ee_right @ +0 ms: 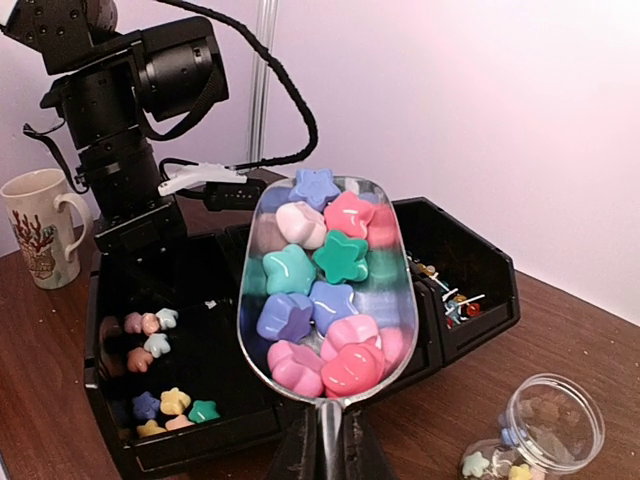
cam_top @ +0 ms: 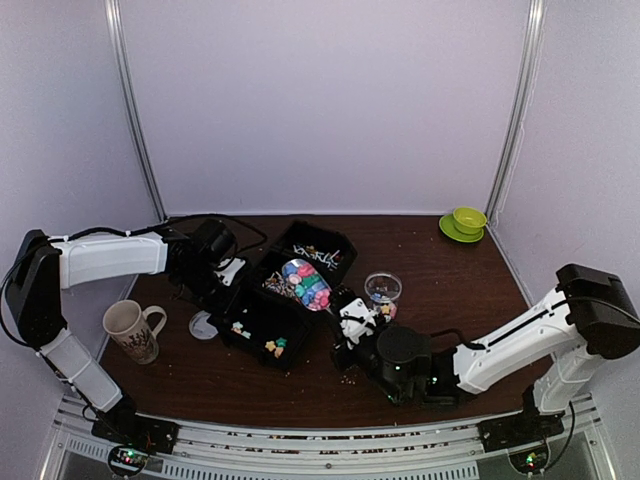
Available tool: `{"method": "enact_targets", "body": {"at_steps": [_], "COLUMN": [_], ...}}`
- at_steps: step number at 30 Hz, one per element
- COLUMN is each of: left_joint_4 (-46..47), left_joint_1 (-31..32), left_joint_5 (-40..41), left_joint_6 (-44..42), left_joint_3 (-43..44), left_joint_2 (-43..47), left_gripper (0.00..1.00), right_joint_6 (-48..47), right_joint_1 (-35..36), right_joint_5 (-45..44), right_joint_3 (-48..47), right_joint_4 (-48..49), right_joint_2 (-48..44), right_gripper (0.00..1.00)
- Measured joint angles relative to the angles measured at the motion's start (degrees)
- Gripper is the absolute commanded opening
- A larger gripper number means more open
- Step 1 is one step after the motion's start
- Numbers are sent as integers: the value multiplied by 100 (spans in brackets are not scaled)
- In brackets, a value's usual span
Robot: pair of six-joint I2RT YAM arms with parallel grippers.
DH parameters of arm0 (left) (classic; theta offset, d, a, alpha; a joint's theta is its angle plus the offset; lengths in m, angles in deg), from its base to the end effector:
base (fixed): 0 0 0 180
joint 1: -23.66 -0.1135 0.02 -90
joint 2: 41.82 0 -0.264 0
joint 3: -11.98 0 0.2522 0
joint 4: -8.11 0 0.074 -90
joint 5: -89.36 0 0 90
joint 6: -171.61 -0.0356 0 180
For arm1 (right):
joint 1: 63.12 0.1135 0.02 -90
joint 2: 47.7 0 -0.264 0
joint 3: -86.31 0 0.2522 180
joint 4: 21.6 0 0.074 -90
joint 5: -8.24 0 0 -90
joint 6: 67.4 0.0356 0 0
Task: Pack the candies
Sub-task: Place the fake candies in the packing box.
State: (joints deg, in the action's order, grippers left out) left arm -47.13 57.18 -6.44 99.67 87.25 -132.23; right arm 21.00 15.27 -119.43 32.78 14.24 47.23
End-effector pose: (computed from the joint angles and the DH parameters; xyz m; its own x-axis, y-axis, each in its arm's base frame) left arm 0.2499 -0.1698 0.2086 -0.9257 0.2432 -0.2897 0.3058 0.9320 -0.1946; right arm 0.0884 0.3224 0.1998 -0.0013 -0.1160 -0.9933 -0.6532 0.7521 -0.0870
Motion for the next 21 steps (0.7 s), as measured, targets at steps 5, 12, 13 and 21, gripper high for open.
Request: {"method": "enact_targets", "body": {"at_steps": [5, 12, 13, 21], "left_joint_4": [-4, -20, -20, -22], "left_joint_1": [0, 0, 0, 0], "left_joint_5": [-2, -20, -24, -46], "left_joint_6": [0, 0, 0, 0], "left_joint_3": [0, 4, 4, 9], "left_joint_2": [0, 0, 0, 0], "left_gripper": [0, 0, 0, 0], "right_joint_6": [52, 380, 459, 1010], "right_joint_1": [-72, -286, -321, -680], "right_joint_5": [-94, -190, -203, -286], "right_joint_3": [264, 654, 706, 1021], "right_joint_4": [-647, -1976, -2153, -3709], "right_joint_2": [-654, -1873, -2046, -3276], "right_gripper": [0, 0, 0, 0]}}
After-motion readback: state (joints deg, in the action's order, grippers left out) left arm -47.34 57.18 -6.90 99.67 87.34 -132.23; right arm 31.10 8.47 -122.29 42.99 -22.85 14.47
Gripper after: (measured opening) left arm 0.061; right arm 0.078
